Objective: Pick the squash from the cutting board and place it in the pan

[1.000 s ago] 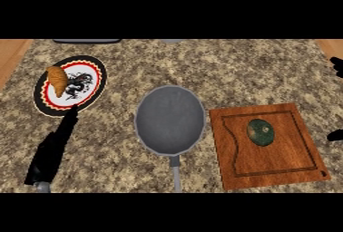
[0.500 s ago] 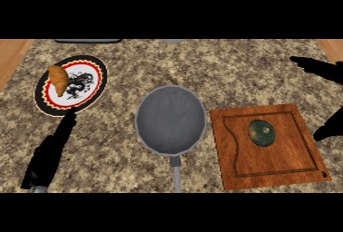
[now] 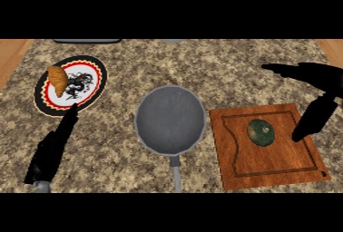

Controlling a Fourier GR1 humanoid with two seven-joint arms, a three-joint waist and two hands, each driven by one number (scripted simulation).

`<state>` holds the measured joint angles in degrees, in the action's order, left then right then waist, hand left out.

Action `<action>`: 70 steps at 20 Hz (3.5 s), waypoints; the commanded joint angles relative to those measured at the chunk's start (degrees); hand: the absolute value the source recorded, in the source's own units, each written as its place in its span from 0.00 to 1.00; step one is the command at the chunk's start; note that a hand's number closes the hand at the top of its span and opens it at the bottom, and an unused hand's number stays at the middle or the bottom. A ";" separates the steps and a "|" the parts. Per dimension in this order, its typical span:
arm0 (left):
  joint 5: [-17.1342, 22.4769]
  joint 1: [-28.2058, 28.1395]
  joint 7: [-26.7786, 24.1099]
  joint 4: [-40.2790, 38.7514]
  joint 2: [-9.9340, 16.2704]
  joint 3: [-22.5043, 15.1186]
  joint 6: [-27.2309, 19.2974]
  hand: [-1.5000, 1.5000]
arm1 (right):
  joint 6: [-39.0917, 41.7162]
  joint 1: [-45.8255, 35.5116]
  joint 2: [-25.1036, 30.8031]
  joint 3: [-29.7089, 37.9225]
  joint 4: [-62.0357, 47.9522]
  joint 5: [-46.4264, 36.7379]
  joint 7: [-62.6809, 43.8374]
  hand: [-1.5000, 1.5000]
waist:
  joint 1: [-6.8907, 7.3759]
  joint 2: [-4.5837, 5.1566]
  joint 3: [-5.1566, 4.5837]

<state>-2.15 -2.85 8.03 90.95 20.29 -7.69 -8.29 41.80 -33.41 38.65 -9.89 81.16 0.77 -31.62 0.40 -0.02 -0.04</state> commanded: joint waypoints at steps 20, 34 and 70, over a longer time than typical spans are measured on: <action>-1.12 -2.31 -1.43 0.84 -1.28 4.66 4.42 0.50 | 10.35 3.34 -5.80 -6.82 4.55 -8.62 -15.27 0.00 | -0.33 -0.05 0.02; -5.28 -1.29 0.26 0.96 -6.16 4.37 4.28 0.50 | 10.55 5.68 -14.02 -7.60 1.77 -19.22 -15.54 0.00 | -0.27 -0.01 0.03; -10.39 -3.11 -0.11 2.92 -10.94 7.10 8.41 0.50 | -7.38 15.17 -8.13 1.07 -7.19 -42.91 20.50 1.00 | -0.47 0.07 0.08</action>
<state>-11.05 -5.80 8.32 94.40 10.91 0.87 1.20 39.63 -20.33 24.21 -9.55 73.70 -38.76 -18.72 0.17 0.01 0.03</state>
